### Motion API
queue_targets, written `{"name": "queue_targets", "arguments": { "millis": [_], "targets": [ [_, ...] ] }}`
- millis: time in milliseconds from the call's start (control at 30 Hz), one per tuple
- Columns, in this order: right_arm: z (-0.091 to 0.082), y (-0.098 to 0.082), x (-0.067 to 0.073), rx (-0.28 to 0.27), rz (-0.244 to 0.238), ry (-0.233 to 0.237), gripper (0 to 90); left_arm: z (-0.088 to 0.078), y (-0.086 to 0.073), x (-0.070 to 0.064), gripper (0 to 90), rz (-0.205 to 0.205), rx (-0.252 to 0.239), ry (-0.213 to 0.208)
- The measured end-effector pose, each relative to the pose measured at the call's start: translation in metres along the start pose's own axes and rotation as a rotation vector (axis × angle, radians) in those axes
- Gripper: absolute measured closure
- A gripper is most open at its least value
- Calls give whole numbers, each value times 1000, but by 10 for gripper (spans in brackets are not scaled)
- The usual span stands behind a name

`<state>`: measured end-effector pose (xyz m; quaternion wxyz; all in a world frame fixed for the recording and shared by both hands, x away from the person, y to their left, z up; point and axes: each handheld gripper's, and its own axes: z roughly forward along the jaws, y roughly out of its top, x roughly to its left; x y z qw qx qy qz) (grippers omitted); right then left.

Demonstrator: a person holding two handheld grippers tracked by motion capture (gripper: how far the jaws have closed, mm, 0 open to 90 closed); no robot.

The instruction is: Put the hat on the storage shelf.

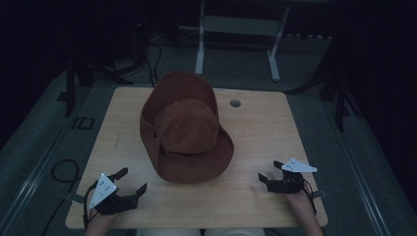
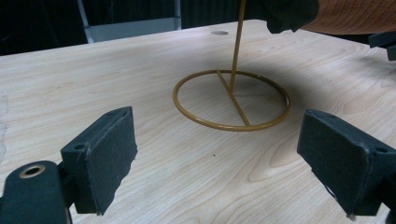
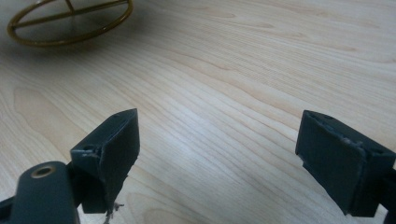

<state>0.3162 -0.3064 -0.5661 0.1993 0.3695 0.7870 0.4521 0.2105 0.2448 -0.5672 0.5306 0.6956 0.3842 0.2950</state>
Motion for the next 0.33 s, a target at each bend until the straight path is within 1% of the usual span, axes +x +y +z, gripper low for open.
{"name": "queue_targets", "arguments": {
  "millis": [33, 233, 333],
  "targets": [
    [0, -1, 0, -3, 6, -1, 136, 0, 0, 0, 124, -1, 1, 0],
    [3, -2, 2, 3, -33, 0, 137, 0, -2, 1, 124, -8, 6, 0],
    [4, -3, 2, 4, -32, 2, 137, 0, -2, 1, 124, -10, 4, -1]
  ]
}}
